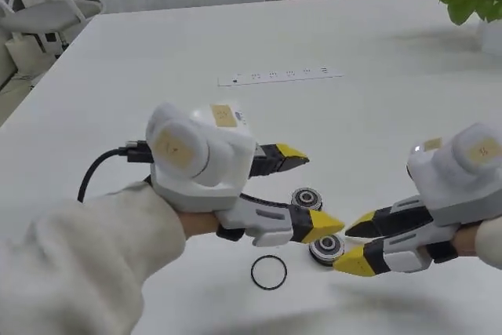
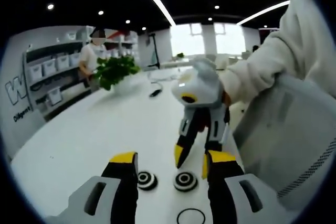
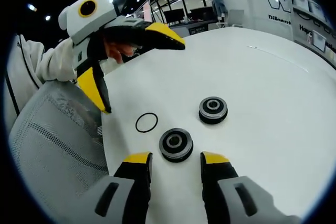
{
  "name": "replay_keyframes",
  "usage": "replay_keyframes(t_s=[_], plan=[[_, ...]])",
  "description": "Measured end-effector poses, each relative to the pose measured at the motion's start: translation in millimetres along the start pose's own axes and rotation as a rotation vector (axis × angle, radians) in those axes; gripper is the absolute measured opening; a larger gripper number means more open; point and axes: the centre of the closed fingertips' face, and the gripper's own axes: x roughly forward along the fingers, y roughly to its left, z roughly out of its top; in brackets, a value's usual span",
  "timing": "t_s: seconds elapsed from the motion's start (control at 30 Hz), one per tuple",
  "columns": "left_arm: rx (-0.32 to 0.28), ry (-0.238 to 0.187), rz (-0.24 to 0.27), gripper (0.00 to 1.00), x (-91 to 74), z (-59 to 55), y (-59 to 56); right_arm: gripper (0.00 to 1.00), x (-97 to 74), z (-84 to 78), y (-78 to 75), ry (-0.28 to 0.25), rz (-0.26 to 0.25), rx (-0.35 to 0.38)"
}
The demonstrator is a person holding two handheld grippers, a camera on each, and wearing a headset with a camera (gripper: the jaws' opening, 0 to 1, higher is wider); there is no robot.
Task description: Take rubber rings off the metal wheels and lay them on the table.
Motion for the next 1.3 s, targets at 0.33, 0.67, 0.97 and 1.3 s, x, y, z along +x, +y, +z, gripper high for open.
replay_keyframes(t_s=[0.33,0.67,0.97,1.3], plan=[[-0.024,0.049,-0.018,0.35,20.5,-27.3,-11.0,0.27,1.6,-1.2,-2.4,0.008,0.000,-0.027],[-0.042,0.097,-0.018,0.28,32.7,-47.6,-15.8,0.22,1.9,-2.5,-2.9,0.012,-0.001,-0.051],[-0.069,0.119,-0.012,0.22,34.6,-58.3,-16.7,0.20,2.5,-5.6,-2.8,0.023,-0.005,-0.058],[-0.075,0.146,-0.015,0.20,35.7,-66.9,-17.7,0.15,3.4,-7.6,-4.2,0.034,-0.014,-0.073]])
